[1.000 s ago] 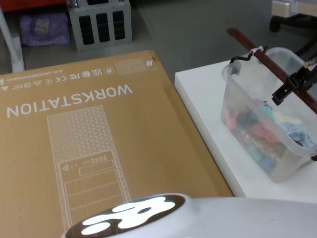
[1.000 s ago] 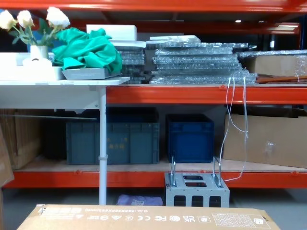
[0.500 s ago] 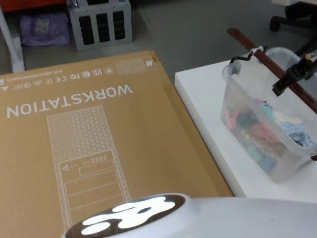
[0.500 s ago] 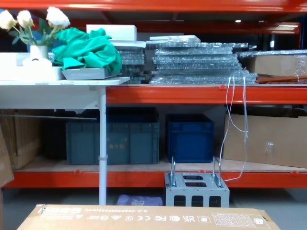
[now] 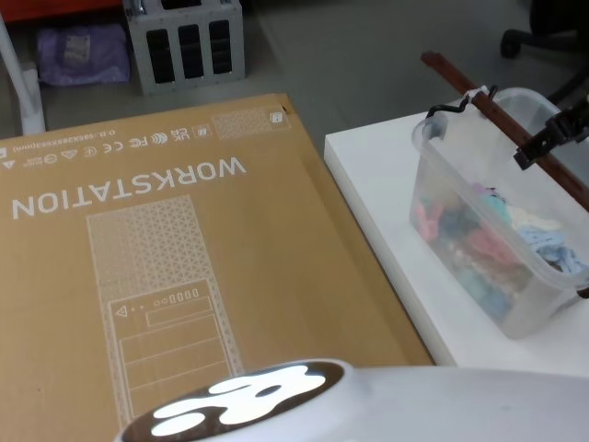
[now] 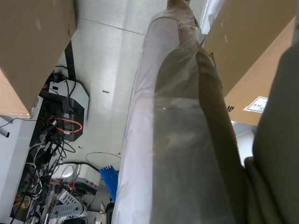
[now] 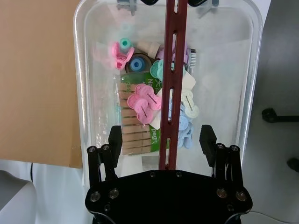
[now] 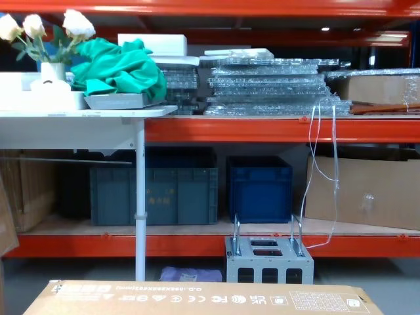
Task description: Use one hand to grasp the basket and place it at the designated location.
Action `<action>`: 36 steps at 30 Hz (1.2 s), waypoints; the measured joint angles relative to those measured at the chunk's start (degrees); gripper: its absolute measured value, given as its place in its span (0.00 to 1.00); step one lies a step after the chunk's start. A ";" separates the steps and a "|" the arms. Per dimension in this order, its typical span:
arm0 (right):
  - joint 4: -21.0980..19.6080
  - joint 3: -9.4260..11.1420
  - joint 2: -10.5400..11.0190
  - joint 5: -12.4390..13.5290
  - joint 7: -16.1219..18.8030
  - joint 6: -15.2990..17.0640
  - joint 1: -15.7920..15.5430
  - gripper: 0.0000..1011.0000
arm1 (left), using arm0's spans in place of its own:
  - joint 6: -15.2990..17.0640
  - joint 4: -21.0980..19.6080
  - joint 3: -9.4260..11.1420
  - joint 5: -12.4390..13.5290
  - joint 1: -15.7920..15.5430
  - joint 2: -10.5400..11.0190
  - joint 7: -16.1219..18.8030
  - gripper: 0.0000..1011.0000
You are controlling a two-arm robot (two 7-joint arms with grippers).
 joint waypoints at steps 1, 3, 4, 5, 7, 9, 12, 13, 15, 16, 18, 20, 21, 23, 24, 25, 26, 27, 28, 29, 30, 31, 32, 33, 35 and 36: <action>-0.16 0.17 0.63 0.79 -0.70 -0.35 -0.20 0.99 | 0.00 -0.01 0.00 0.00 0.00 0.00 0.00 0.00; -0.49 0.51 1.86 1.96 -1.83 -0.89 -0.40 0.99 | 0.00 0.01 0.00 0.01 0.00 0.00 0.00 0.00; -0.57 0.62 2.15 2.21 -2.08 -1.01 -0.46 0.99 | 0.00 0.00 0.00 0.00 0.00 0.00 0.00 0.00; -0.63 0.72 2.38 2.44 -2.29 -1.12 -0.53 0.99 | 0.00 0.00 0.00 0.00 0.00 0.00 0.00 0.00; -0.96 1.05 3.03 2.84 -2.75 -1.24 -0.69 0.99 | 0.00 0.00 0.00 0.00 0.00 0.00 0.00 0.00; -1.27 1.33 3.48 2.95 -2.87 -1.26 -0.74 0.99 | 0.00 0.01 0.00 0.01 0.00 0.00 0.00 0.00; -2.22 2.24 4.57 2.94 -2.74 -1.27 -0.69 0.99 | 0.00 -0.01 0.00 0.00 0.00 0.00 0.00 0.00; -2.44 2.44 4.77 2.94 -2.65 -1.27 -0.64 0.99 | 0.00 0.00 0.00 0.00 0.00 0.00 0.00 0.00; -2.86 2.91 5.08 2.91 -2.35 -1.27 -0.55 0.99 | 0.00 0.01 0.00 0.01 0.00 0.00 0.00 0.00; -3.14 3.27 5.24 2.77 -2.03 -1.27 -0.51 0.99 | 0.00 0.01 0.00 0.01 0.00 0.00 0.00 0.00; -3.35 3.59 5.36 2.63 -1.79 -1.28 -0.51 0.99 | 0.00 0.00 0.00 0.00 0.00 0.00 0.00 0.00; -3.58 4.01 5.49 2.46 -1.50 -1.31 -0.60 0.99 | 0.00 0.00 0.00 0.00 0.00 0.00 0.00 0.00; -3.66 4.11 5.53 2.42 -1.42 -1.31 -0.62 0.99 | 0.00 0.00 0.00 0.00 0.00 0.00 0.00 0.00; -4.01 4.51 5.74 2.33 -1.20 -1.34 -0.71 0.99 | 0.00 0.01 0.00 0.01 0.00 0.00 0.00 0.00; -4.17 4.68 5.82 2.30 -1.12 -1.34 -0.72 0.99 | 0.00 0.01 0.00 0.00 0.00 0.00 0.00 0.00; -4.50 5.02 5.99 2.23 -0.95 -1.34 -0.74 0.99 | 0.00 0.00 0.00 0.00 0.00 0.00 0.00 0.00; -4.65 5.16 6.05 2.21 -0.88 -1.35 -0.76 0.99 | 0.00 0.00 0.00 0.00 0.00 0.00 0.00 0.00; -4.76 5.30 6.11 2.20 -0.81 -1.34 -0.79 0.99 | 0.00 0.00 0.00 0.00 0.00 0.00 0.00 0.00; -4.93 5.56 6.20 2.17 -0.73 -1.34 -0.86 0.99 | 0.00 0.00 0.00 0.00 0.00 0.00 0.00 0.00; -4.98 5.65 6.23 2.16 -0.71 -1.34 -0.90 0.99 | 0.00 0.00 0.00 0.00 0.00 0.00 0.00 0.00; -5.05 5.77 6.27 2.15 -0.68 -1.35 -0.95 0.99 | 0.00 0.00 0.00 0.00 0.00 0.00 0.00 0.00; -5.50 6.02 6.56 2.16 -0.69 -1.30 -1.03 0.99 | 0.00 0.00 0.00 0.00 0.00 0.00 0.00 0.00; -5.50 6.02 6.56 2.16 -0.69 -1.30 -1.03 0.99 | 0.00 0.00 0.00 0.00 0.00 0.00 0.00 0.00; -6.61 6.24 7.48 2.23 -0.95 -1.12 -1.05 0.99 | 0.00 0.01 0.00 0.01 0.00 0.00 0.00 0.00; -8.26 6.58 9.01 2.56 -1.46 -0.76 -1.05 0.99 | 0.00 0.01 0.00 0.01 0.00 0.00 0.00 0.00; -8.76 6.67 9.44 2.71 -1.63 -0.65 -1.04 0.99 | 0.00 0.00 0.00 0.00 0.00 0.00 0.00 0.00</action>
